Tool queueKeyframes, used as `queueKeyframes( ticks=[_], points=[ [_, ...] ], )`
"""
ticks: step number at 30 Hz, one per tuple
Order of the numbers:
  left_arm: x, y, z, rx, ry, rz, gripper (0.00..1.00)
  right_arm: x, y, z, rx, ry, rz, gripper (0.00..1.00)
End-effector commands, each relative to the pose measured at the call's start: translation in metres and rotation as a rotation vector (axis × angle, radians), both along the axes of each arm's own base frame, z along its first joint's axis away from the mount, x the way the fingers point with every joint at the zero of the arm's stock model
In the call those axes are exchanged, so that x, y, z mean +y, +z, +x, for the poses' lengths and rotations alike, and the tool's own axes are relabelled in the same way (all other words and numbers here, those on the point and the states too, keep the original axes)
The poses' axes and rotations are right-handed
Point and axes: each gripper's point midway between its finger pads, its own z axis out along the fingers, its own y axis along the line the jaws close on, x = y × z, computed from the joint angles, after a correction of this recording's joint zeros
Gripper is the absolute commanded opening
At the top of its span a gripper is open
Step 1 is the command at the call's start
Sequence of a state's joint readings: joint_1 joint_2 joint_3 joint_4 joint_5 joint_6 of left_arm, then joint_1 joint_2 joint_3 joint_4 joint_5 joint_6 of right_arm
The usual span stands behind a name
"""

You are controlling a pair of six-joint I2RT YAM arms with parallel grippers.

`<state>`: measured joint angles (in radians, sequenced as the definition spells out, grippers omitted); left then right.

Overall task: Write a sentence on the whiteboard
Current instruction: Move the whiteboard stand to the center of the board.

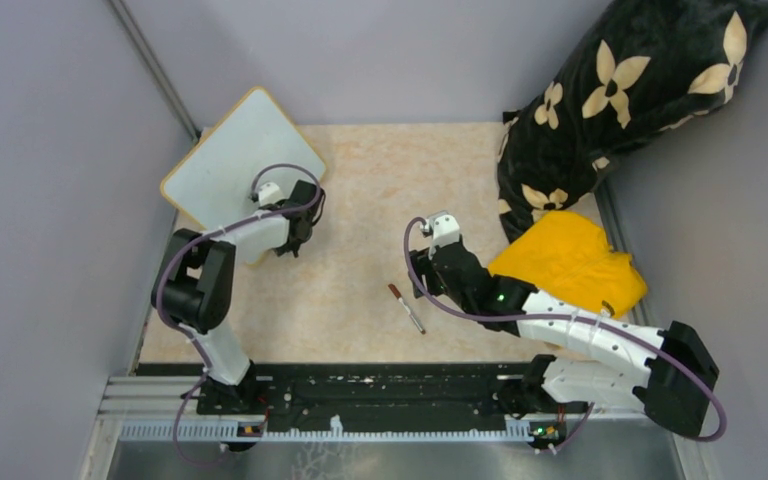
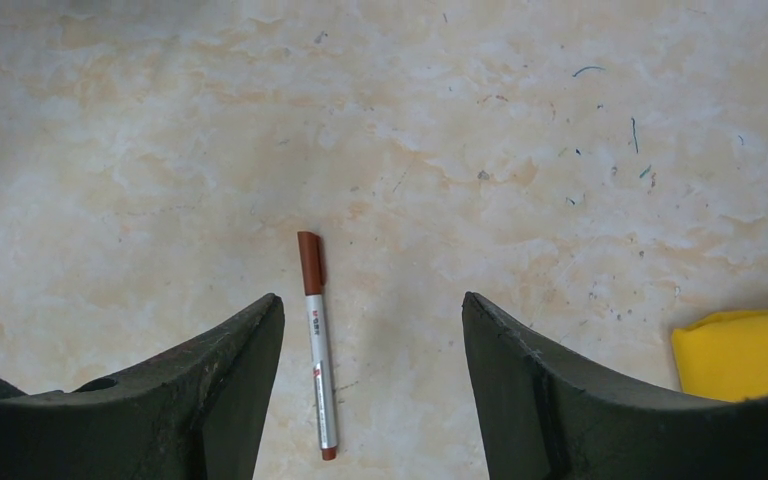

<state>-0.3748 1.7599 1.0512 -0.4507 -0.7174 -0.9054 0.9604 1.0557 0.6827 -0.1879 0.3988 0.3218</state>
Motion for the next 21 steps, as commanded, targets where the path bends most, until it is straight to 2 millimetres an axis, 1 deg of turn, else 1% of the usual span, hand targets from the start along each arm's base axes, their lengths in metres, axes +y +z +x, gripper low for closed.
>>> queueKeyframes(
  ticks=[1, 10, 21],
  points=[
    [0.0051, -0.0011, 0.0047, -0.002, 0.034, 0.024, 0.49, 0.003, 0.0213, 0.0031, -0.048, -0.007, 0.042, 0.66],
    [0.0133, -0.0031, 0.0071, -0.002, 0.056, 0.036, 0.52, 0.003, 0.0194, 0.0025, -0.044, -0.005, 0.041, 0.66],
    [0.0142, -0.0063, 0.0086, 0.004, 0.046, 0.043, 0.44, 0.0011, 0.0161, 0.0019, -0.042, -0.008, 0.034, 0.66]
  ],
)
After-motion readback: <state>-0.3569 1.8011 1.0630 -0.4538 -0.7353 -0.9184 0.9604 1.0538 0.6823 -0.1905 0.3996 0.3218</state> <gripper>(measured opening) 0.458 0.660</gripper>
